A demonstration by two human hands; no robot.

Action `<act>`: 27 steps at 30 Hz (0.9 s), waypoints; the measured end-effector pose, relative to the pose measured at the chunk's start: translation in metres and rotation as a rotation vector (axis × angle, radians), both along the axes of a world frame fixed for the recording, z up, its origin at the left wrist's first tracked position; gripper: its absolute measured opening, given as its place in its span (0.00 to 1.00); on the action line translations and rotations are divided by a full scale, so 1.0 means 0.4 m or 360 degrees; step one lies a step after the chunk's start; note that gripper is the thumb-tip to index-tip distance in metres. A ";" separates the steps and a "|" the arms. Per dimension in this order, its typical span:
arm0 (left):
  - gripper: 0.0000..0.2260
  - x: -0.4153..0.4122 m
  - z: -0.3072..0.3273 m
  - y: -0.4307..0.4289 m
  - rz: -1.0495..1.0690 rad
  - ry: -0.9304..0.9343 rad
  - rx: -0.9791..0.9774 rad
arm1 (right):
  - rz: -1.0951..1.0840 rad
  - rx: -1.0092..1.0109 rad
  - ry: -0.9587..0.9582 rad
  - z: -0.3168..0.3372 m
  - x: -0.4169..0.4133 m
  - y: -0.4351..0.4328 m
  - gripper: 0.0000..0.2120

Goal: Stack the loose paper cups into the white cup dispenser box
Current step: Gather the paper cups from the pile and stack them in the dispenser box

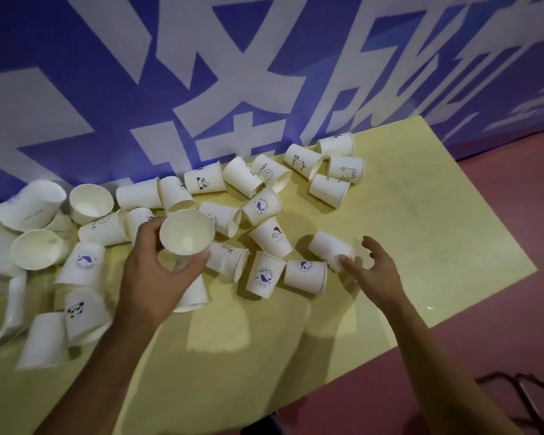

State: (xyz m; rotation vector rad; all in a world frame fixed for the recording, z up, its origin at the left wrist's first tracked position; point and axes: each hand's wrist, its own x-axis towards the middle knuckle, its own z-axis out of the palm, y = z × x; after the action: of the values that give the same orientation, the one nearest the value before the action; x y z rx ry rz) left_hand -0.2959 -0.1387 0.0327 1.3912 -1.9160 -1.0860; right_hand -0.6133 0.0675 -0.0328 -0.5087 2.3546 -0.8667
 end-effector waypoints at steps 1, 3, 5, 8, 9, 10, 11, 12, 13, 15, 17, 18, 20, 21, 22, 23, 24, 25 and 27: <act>0.31 -0.024 -0.004 0.020 -0.0027 0.0015 0.0022 | 0.0045 0.0032 -0.0072 -0.013 -0.007 0.007 0.44; 0.31 -0.060 -0.013 0.052 -0.0074 0.0025 0.0050 | 0.0146 0.0061 -0.0130 -0.034 -0.016 0.013 0.45; 0.31 -0.081 -0.020 0.071 -0.0102 0.0049 0.0064 | 0.0223 0.0062 -0.0119 -0.050 -0.025 0.015 0.45; 0.32 -0.086 -0.028 0.078 -0.0093 0.0068 0.0103 | 0.0282 0.0032 -0.0043 -0.069 -0.034 0.015 0.43; 0.32 -0.083 -0.027 0.079 -0.0083 0.0075 0.0115 | 0.0281 0.0015 -0.0022 -0.075 -0.036 0.015 0.41; 0.32 -0.077 -0.026 0.079 -0.0073 0.0080 0.0123 | 0.0270 0.0000 -0.0011 -0.080 -0.036 0.016 0.38; 0.32 -0.069 -0.023 0.078 -0.0067 0.0078 0.0129 | 0.0263 -0.0018 -0.0001 -0.077 -0.032 0.014 0.36; 0.32 -0.059 -0.021 0.076 -0.0063 0.0074 0.0135 | 0.0249 -0.0044 0.0007 -0.071 -0.028 0.013 0.34; 0.32 -0.046 -0.018 0.074 -0.0058 0.0075 0.0139 | 0.0224 -0.0072 0.0014 -0.064 -0.024 0.013 0.33; 0.32 -0.015 -0.014 0.070 -0.0044 0.0096 0.0152 | 0.0168 -0.0134 0.0052 -0.038 -0.012 0.016 0.30; 0.32 0.018 -0.005 0.064 -0.0027 0.0148 0.0150 | 0.0145 -0.0221 0.0140 -0.003 -0.002 0.020 0.27; 0.32 0.036 0.001 0.061 -0.0012 0.0183 0.0148 | 0.0127 -0.0276 0.0177 0.020 0.006 0.018 0.26; 0.33 0.085 0.018 0.051 0.0019 0.0271 0.0147 | 0.0111 -0.0348 0.0263 0.077 0.041 -0.002 0.28; 0.33 0.114 0.026 0.047 0.0034 0.0313 0.0145 | 0.0114 -0.0377 0.0290 0.109 0.066 -0.017 0.29; 0.34 0.146 0.034 0.043 0.0050 0.0341 0.0138 | 0.0125 -0.0420 0.0303 0.138 0.099 -0.035 0.29; 0.34 0.183 0.042 0.039 0.0065 0.0360 0.0126 | 0.0158 -0.0470 0.0313 0.166 0.140 -0.055 0.28; 0.33 0.225 0.052 0.035 0.0078 0.0370 0.0111 | 0.0198 -0.0515 0.0317 0.190 0.188 -0.077 0.27; 0.33 0.272 0.061 0.033 0.0089 0.0380 0.0100 | 0.0245 -0.0551 0.0314 0.212 0.243 -0.099 0.26; 0.34 0.380 0.075 0.032 0.0095 0.0398 0.0084 | 0.0339 -0.0600 0.0301 0.246 0.368 -0.147 0.29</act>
State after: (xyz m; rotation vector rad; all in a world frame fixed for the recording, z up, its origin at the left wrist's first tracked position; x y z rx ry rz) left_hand -0.1441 -0.1261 0.0627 1.2652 -1.6687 -1.2265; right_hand -0.4661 0.0089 0.0657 -1.0148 2.2506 -1.2106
